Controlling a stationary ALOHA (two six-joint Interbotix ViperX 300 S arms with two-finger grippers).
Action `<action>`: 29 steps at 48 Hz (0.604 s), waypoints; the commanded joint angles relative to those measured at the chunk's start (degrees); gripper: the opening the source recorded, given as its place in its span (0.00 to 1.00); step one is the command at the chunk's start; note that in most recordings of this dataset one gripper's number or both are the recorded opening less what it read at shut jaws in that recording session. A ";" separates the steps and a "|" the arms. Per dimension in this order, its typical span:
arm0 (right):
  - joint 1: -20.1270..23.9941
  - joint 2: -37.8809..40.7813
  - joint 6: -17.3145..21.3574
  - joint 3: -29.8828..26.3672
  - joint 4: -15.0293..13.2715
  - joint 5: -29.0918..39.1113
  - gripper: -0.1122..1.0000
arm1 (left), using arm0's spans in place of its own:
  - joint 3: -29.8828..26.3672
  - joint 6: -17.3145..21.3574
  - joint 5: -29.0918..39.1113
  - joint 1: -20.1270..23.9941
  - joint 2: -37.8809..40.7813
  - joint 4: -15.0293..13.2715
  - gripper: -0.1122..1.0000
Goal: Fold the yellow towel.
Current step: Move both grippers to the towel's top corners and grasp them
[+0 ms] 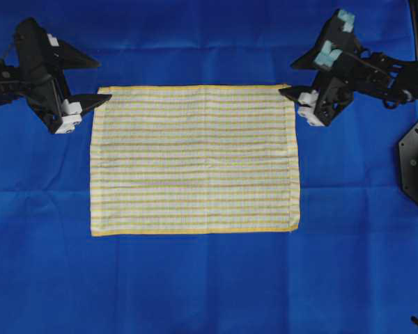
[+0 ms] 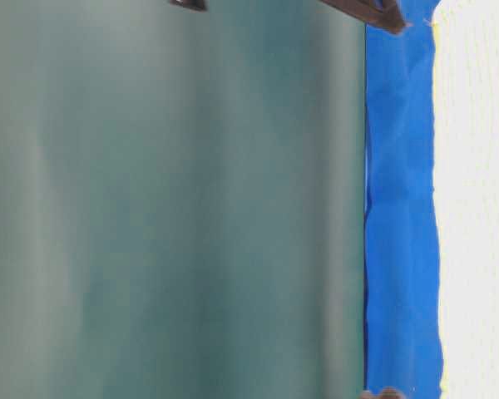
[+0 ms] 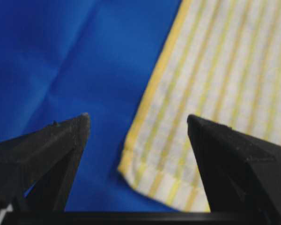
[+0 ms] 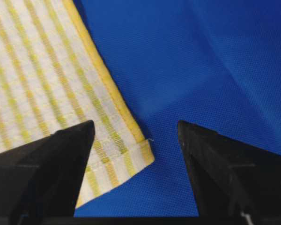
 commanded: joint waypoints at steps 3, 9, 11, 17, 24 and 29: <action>-0.26 3.60 0.00 -1.05 1.23 -2.81 0.75 | -1.05 0.00 -2.11 1.32 3.34 -0.09 0.80; -0.26 7.03 0.00 -1.05 2.29 -3.87 0.75 | -1.23 0.00 -2.55 1.41 6.50 -0.09 0.78; -0.35 7.56 0.00 -0.97 2.64 -4.04 0.75 | -1.32 0.00 -2.55 1.41 7.47 -0.09 0.77; -0.26 8.17 0.00 -0.97 3.34 -4.92 0.74 | -1.41 0.00 -2.29 1.58 9.93 -0.09 0.62; -0.35 8.17 -0.18 -0.88 3.25 -5.19 0.57 | -1.76 -0.09 -2.20 1.93 12.30 -0.26 0.30; -0.26 8.17 -0.18 -0.70 3.25 -5.01 0.30 | -2.64 -0.09 -2.11 1.93 13.10 -0.35 0.13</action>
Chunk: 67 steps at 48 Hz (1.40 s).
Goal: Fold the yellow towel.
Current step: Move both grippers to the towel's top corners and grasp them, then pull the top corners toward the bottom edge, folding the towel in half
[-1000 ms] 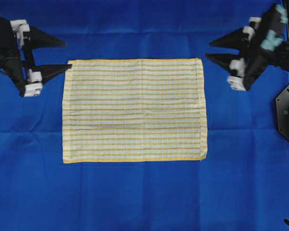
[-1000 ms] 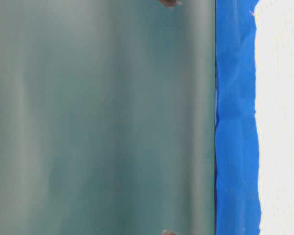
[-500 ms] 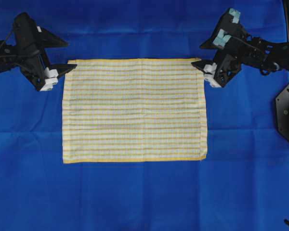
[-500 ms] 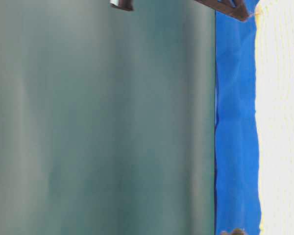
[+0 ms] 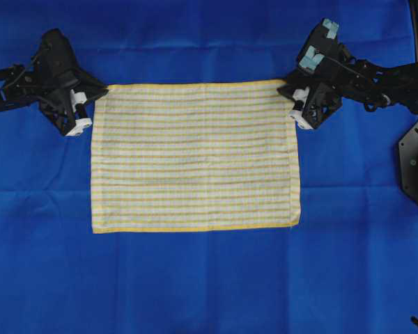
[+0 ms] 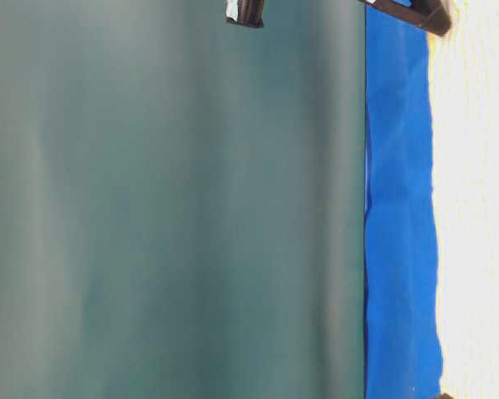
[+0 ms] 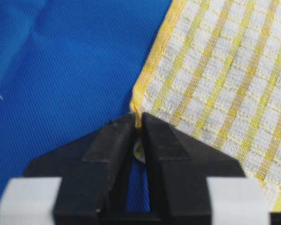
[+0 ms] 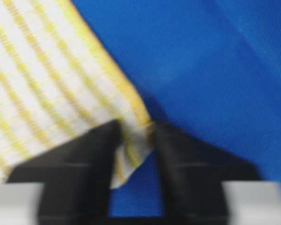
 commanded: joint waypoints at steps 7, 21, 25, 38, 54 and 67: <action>-0.18 -0.53 0.00 -0.09 0.26 0.09 0.13 | -1.93 0.09 1.32 0.35 0.70 -0.26 0.13; -0.18 -2.02 0.09 -0.26 0.79 0.35 0.13 | -2.64 0.35 3.52 1.23 -1.41 -0.26 0.13; -0.18 -3.78 0.00 -0.26 1.41 0.62 0.13 | -2.99 0.35 4.39 1.32 -2.99 -0.26 0.13; -0.35 -8.61 0.00 -0.09 2.72 2.11 0.13 | -4.75 3.43 10.11 1.49 -8.09 -0.18 0.13; -0.35 -9.14 0.00 0.35 4.83 2.29 0.13 | -4.92 4.39 12.30 1.67 -11.69 -0.18 0.13; 1.85 -11.43 0.00 0.70 7.03 3.78 0.13 | -4.48 3.60 14.94 0.18 -15.21 -0.18 0.13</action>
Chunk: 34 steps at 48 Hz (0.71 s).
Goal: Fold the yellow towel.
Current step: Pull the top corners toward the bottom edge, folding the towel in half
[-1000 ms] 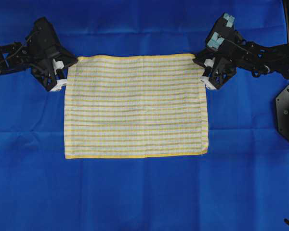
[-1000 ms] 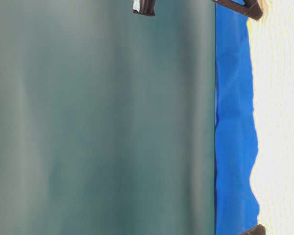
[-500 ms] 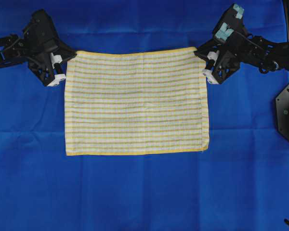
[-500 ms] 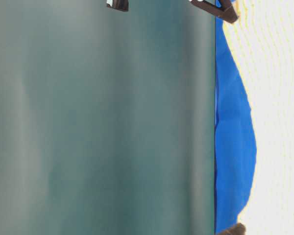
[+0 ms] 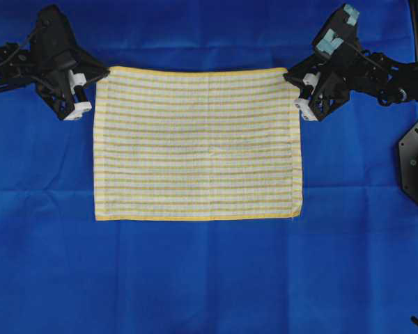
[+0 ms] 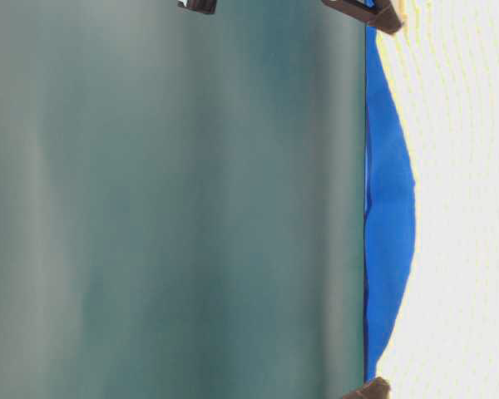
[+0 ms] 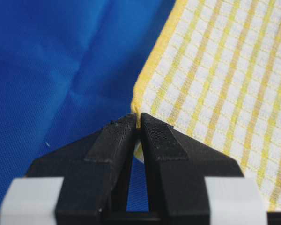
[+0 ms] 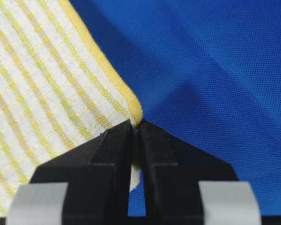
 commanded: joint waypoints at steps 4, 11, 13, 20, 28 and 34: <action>2.64 -3.43 0.00 0.18 2.46 1.58 0.13 | 0.09 -0.53 1.41 -3.16 -4.57 -0.18 0.13; 6.86 -6.77 0.00 1.58 5.19 3.08 0.13 | 1.58 -1.41 2.11 -8.17 -7.12 -0.18 0.13; 8.44 -7.73 0.00 2.11 5.71 3.25 0.13 | 2.11 -2.11 2.11 -9.84 -7.56 -0.18 0.13; 14.24 -10.37 0.00 3.52 8.70 3.96 0.13 | 4.22 -5.98 2.11 -15.82 -9.23 -0.18 0.13; 21.18 -11.34 0.00 4.66 12.48 4.22 0.13 | 5.80 -10.90 2.20 -22.50 -10.63 -0.18 0.13; 25.58 -11.16 0.00 4.66 14.33 4.22 0.13 | 5.98 -13.54 2.20 -26.72 -10.72 -0.18 0.13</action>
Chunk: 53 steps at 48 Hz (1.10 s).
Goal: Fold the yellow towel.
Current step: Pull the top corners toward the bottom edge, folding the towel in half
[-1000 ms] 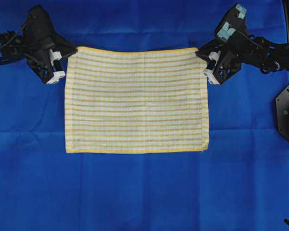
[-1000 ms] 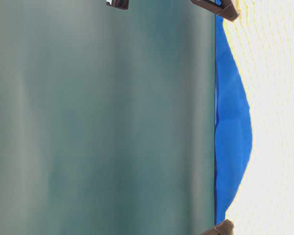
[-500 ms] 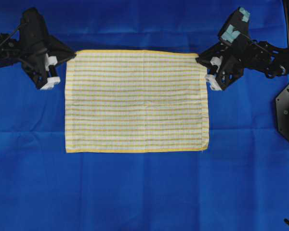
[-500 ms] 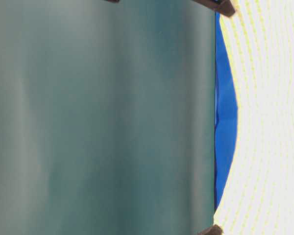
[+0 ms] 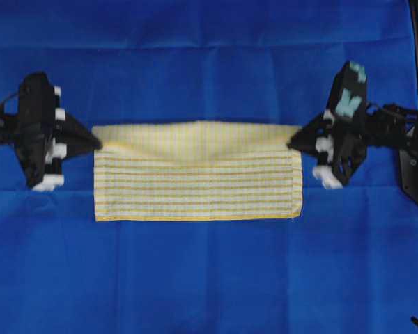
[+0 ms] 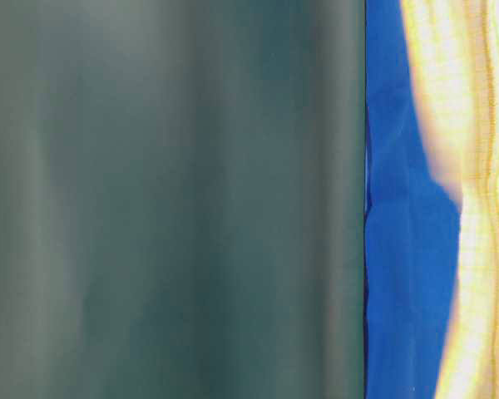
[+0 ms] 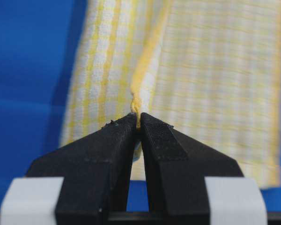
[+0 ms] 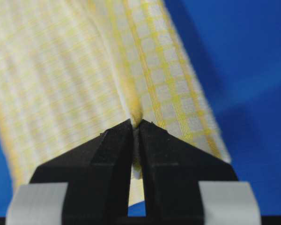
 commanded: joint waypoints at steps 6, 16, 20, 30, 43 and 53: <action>5.71 -0.18 0.00 -0.44 2.55 -0.18 0.13 | -0.44 -2.55 -0.35 -6.42 0.00 -0.09 0.13; 9.49 0.62 0.00 -0.79 3.60 -0.35 0.13 | -0.53 -4.92 -0.35 -10.28 0.44 0.00 0.13; 10.02 1.49 0.00 -1.14 3.60 -0.18 0.13 | -0.70 -5.27 -0.26 -10.55 0.79 0.00 0.13; 11.07 2.46 0.00 -1.58 3.60 0.26 0.13 | -1.67 -5.27 -0.26 -10.55 2.02 -0.09 0.13; 13.62 2.55 -0.09 -1.67 3.60 0.97 0.13 | -2.55 -5.36 -0.26 -10.63 3.25 -0.09 0.13; 15.21 4.22 0.00 -2.90 3.60 1.85 0.13 | -2.55 -5.36 0.44 -10.63 3.25 0.00 0.19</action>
